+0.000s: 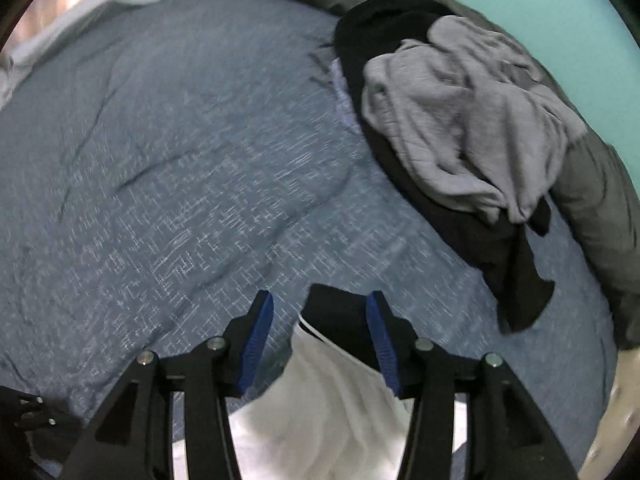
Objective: Fold clothes
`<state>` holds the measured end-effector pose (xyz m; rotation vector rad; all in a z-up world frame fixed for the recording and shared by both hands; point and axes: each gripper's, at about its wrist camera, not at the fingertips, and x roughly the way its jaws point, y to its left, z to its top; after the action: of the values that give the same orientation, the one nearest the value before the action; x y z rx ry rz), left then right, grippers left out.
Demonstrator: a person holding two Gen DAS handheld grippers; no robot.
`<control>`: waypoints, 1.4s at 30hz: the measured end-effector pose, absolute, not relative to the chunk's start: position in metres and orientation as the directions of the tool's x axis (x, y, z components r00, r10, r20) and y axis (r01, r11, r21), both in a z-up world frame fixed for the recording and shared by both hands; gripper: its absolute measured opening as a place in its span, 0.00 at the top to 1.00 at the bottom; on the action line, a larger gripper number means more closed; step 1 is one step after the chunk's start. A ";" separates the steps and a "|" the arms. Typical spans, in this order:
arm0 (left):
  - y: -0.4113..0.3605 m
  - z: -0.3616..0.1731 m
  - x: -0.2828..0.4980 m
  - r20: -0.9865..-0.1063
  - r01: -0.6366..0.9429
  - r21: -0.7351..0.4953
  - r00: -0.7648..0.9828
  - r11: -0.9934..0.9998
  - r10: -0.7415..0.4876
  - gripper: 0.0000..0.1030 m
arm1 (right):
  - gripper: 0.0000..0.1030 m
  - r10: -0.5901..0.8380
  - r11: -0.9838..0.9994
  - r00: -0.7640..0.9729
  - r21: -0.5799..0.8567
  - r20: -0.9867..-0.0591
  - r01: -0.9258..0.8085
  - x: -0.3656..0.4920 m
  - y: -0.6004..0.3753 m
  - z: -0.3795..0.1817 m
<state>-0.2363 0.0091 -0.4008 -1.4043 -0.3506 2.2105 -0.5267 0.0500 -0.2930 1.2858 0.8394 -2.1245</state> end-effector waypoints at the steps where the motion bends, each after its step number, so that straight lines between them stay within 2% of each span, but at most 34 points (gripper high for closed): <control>1: 0.009 -0.400 -0.236 -0.770 -0.268 -0.465 -0.349 -0.844 0.535 0.43 | 0.52 -0.082 -0.661 -0.418 -0.264 -0.905 0.702 -0.529 0.046 -0.299; 6: 0.007 -0.398 -0.236 -0.764 -0.267 -0.471 -0.352 -0.841 0.540 0.43 | 0.54 0.025 -0.598 -0.415 -0.346 -0.910 0.723 -0.536 0.033 -0.326; 7: 0.006 -0.398 -0.236 -0.764 -0.265 -0.473 -0.351 -0.840 0.541 0.43 | 0.68 0.042 -0.585 -0.413 -0.358 -0.910 0.728 -0.536 0.033 -0.328; 9: 0.005 -0.399 -0.237 -0.764 -0.262 -0.477 -0.349 -0.839 0.544 0.43 | 0.86 0.071 -0.560 -0.412 -0.378 -0.908 0.737 -0.536 0.033 -0.333; 12: 0.003 -0.400 -0.239 -0.762 -0.264 -0.481 -0.346 -0.836 0.548 0.43 | 0.97 0.070 -0.576 -0.410 -0.372 -0.910 0.728 -0.537 0.040 -0.330; 21: 0.013 -0.402 -0.236 -0.763 -0.281 -0.479 -0.334 -0.831 0.553 0.43 | 1.00 -0.008 -0.734 -0.575 -0.386 -0.818 0.558 -0.561 0.077 -0.271; 23: 0.013 -0.404 -0.237 -0.764 -0.275 -0.482 -0.332 -0.832 0.553 0.43 | 1.00 -0.042 -0.736 -0.542 -0.341 -0.839 0.584 -0.566 0.077 -0.270; 25: 0.011 -0.405 -0.238 -0.764 -0.269 -0.485 -0.333 -0.832 0.553 0.43 | 1.00 -0.122 -0.720 -0.446 -0.230 -0.887 0.655 -0.568 0.074 -0.278; 26: 0.010 -0.405 -0.238 -0.764 -0.267 -0.486 -0.332 -0.832 0.553 0.43 | 1.00 -0.102 -0.700 -0.423 -0.237 -0.900 0.674 -0.566 0.068 -0.286; 27: 0.008 -0.405 -0.238 -0.765 -0.265 -0.487 -0.331 -0.832 0.553 0.43 | 0.97 -0.082 -0.679 -0.400 -0.243 -0.913 0.693 -0.564 0.063 -0.293; 29: 0.005 -0.405 -0.237 -0.765 -0.263 -0.488 -0.329 -0.832 0.553 0.43 | 0.78 -0.047 -0.649 -0.381 -0.262 -0.923 0.714 -0.560 0.054 -0.307; 30: 0.003 -0.405 -0.236 -0.765 -0.263 -0.489 -0.329 -0.832 0.554 0.43 | 0.60 -0.044 -0.646 -0.374 -0.258 -0.927 0.718 -0.559 0.052 -0.311; 31: 0.003 -0.404 -0.236 -0.764 -0.264 -0.489 -0.329 -0.831 0.555 0.43 | 0.55 -0.041 -0.646 -0.365 -0.254 -0.930 0.719 -0.557 0.050 -0.315; 35: 0.004 -0.403 -0.236 -0.764 -0.266 -0.488 -0.331 -0.831 0.555 0.43 | 0.56 0.048 -0.573 -0.371 -0.330 -0.927 0.750 -0.547 0.038 -0.340; 37: 0.004 -0.405 -0.236 -0.765 -0.263 -0.490 -0.327 -0.831 0.554 0.43 | 0.78 0.074 -0.560 -0.381 -0.355 -0.922 0.748 -0.546 0.041 -0.347; 38: 0.004 -0.405 -0.236 -0.765 -0.262 -0.490 -0.327 -0.831 0.554 0.43 | 0.82 0.073 -0.565 -0.382 -0.354 -0.921 0.745 -0.546 0.045 -0.348; 39: 0.004 -0.405 -0.236 -0.765 -0.262 -0.490 -0.327 -0.831 0.554 0.43 | 0.94 0.072 -0.568 -0.386 -0.356 -0.920 0.742 -0.546 0.048 -0.349; 42: 0.004 -0.404 -0.236 -0.764 -0.264 -0.491 -0.328 -0.830 0.556 0.43 | 0.95 0.057 -0.578 -0.426 -0.378 -0.903 0.724 -0.546 0.053 -0.341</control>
<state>-0.2357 0.0042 -0.4043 -1.4131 -0.3814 2.1790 -0.5460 0.0526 -0.3410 1.3431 1.1066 -2.0501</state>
